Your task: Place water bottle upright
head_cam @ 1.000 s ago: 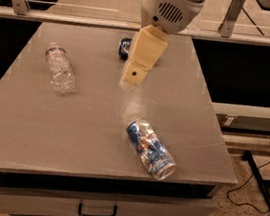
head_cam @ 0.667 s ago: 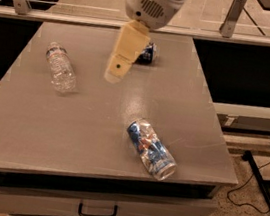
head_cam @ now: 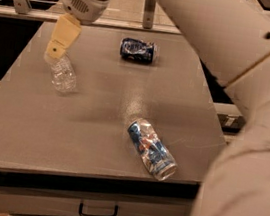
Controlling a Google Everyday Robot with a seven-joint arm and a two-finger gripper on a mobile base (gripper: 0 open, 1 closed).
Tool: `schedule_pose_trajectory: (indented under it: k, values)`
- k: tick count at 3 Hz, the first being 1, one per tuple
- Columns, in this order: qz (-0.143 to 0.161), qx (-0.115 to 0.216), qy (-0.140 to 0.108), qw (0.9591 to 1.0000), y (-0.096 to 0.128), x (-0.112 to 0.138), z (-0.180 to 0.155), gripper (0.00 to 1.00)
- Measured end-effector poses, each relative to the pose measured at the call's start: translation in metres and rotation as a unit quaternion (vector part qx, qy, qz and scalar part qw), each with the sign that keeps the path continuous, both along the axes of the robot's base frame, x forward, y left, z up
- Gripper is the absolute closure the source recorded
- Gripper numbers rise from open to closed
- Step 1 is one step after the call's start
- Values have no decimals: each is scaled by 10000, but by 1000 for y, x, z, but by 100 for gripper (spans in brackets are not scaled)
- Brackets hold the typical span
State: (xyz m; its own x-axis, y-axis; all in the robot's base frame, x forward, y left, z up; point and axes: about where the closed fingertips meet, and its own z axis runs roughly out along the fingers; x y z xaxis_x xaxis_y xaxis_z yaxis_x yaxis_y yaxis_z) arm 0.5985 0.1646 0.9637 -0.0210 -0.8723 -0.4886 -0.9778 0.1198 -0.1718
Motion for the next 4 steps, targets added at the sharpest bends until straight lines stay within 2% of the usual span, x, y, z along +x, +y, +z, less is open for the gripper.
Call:
schedule_pose_trajectory:
  k: [1,2,3,4]
  values:
    - [-447,9,287,9986,44,33,-32,0]
    - [-1177,-42,584,9913,59,54,-61,0]
    - [-1940,-287,847,9769,65,69,-90,0]
    - [-2577,-542,1023,9593,62,77,-109,0]
